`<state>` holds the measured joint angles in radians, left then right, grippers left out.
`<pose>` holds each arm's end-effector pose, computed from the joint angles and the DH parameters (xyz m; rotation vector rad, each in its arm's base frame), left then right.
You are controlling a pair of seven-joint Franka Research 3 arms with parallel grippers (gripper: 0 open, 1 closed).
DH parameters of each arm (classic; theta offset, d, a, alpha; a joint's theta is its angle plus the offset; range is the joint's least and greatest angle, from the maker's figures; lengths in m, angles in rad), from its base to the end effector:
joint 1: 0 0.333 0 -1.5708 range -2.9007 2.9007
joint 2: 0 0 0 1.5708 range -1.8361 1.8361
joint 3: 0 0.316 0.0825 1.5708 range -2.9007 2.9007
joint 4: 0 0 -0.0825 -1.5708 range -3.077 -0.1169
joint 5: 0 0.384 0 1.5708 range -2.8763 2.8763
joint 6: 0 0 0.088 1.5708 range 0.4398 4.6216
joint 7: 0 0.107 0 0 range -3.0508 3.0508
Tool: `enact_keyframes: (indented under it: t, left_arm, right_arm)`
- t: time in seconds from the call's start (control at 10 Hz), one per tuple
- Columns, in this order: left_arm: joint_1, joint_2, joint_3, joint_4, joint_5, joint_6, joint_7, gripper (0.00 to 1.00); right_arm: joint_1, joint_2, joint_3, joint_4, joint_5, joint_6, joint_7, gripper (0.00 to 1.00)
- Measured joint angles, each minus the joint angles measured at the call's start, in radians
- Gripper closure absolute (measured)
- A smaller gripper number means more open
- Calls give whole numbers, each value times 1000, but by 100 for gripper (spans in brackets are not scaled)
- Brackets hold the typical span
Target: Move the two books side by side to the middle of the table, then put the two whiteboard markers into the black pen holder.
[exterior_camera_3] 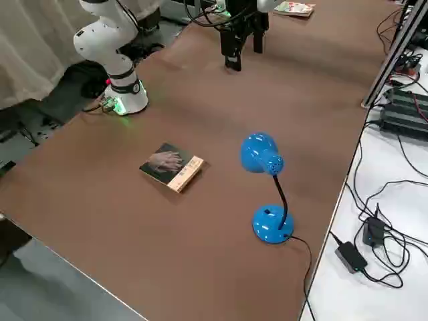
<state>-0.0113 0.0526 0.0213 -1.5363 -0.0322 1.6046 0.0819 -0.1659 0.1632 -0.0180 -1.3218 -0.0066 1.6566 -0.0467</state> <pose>0.5741 0.0021 0.6142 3.1092 -0.1106 0.0266 0.6030 -0.1117 0.6561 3.0940 -0.2118 0.2633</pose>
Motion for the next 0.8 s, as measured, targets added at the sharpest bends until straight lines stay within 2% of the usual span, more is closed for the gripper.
enact_keyframes:
  t: [0.3, 0.4, 0.5, 0.8]
  left_arm:
    - [-1, 0, 13, -1, 0, 0, 0, 3]
    - [-2, 0, 38, -2, 0, -6, 1, 4]
    - [-1, 0, 78, -5, -9, -16, 9, 6]
    - [1, 4, 261, -82, -183, 3, 147, 5]
  right_arm:
    - [17, 1, 1, -1, 0, -1, 0, 0]
    - [25, 2, 1, -2, 0, -1, 0, 0]
    - [34, 3, 1, -4, -1, -1, 0, 0]
    - [73, 17, 1, -33, -26, -13, 0, 0]
